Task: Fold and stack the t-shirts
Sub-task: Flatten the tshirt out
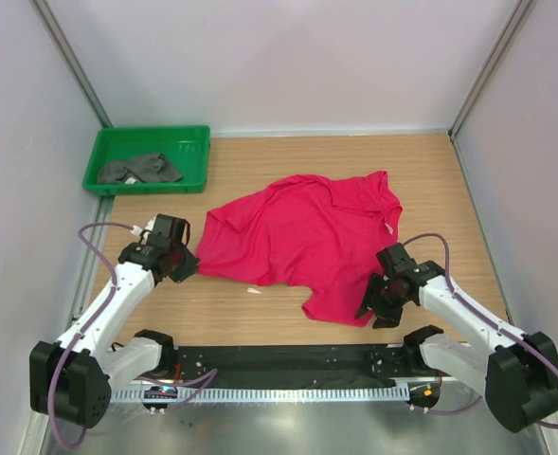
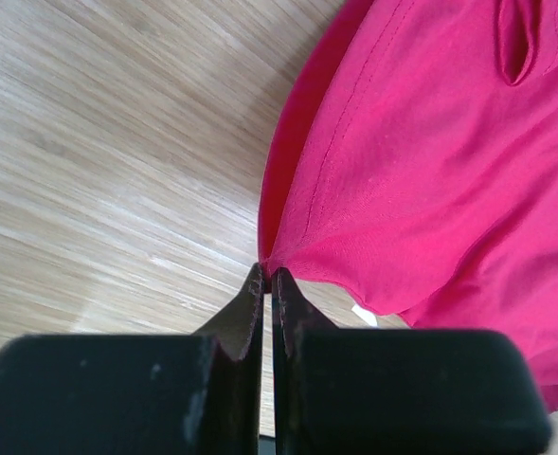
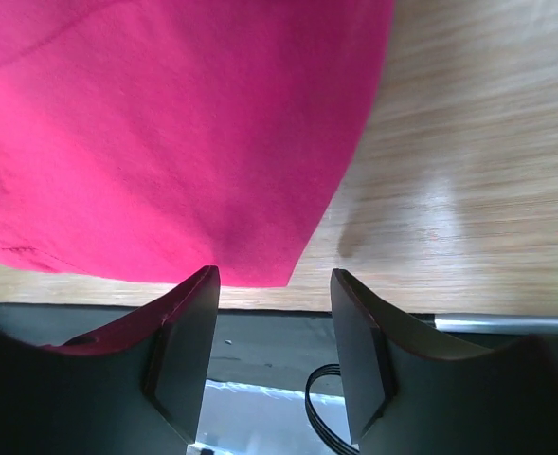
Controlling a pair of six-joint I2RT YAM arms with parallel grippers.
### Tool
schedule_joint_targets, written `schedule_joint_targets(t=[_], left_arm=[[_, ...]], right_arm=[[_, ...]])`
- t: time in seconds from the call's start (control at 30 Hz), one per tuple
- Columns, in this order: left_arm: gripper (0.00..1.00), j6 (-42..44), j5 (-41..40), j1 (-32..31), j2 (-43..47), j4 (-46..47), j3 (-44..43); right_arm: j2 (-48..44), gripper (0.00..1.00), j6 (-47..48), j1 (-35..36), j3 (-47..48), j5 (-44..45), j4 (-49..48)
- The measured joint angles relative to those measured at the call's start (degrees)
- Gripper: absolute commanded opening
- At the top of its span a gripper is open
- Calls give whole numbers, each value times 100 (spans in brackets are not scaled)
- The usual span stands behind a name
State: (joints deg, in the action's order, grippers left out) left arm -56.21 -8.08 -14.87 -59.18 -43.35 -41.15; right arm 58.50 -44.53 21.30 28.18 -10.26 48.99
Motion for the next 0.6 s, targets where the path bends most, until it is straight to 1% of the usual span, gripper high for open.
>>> schedule_joint_targets(t=[0.07,0.1,0.13,0.17,0.23,0.27,0.4,0.43,0.5,0.57,0.6], left_arm=[[0,13,22,0,2,-24,0],[0,15,33,0,2,-28,0],[0,17,39,0,2,-31,0],[0,22,52,0,7,-39,0],[0,37,61,0,22,-70,0],[0,61,59,0,33,-92,0],[0,146,52,0,72,-190,0],[0,168,48,0,72,-208,0],[0,229,35,0,72,-258,-13],[0,273,17,0,72,-280,-39],[0,289,15,0,72,-282,-55]], right_arm=[[-238,50,-120,0,-225,-133,-96],[-267,44,-164,0,-291,-168,-146],[-254,29,-208,0,-321,-188,-201],[-221,16,-223,0,-348,-221,-289],[-168,3,-319,0,-354,-319,-420],[-166,1,-363,0,-343,-352,-439],[-258,1,-520,-2,15,-402,-216],[-179,1,-546,-11,216,-439,-236],[273,2,-658,-146,789,-671,-459],[1141,31,-809,-457,1510,-999,-960],[1650,40,-883,-629,1934,-1180,-1259]])
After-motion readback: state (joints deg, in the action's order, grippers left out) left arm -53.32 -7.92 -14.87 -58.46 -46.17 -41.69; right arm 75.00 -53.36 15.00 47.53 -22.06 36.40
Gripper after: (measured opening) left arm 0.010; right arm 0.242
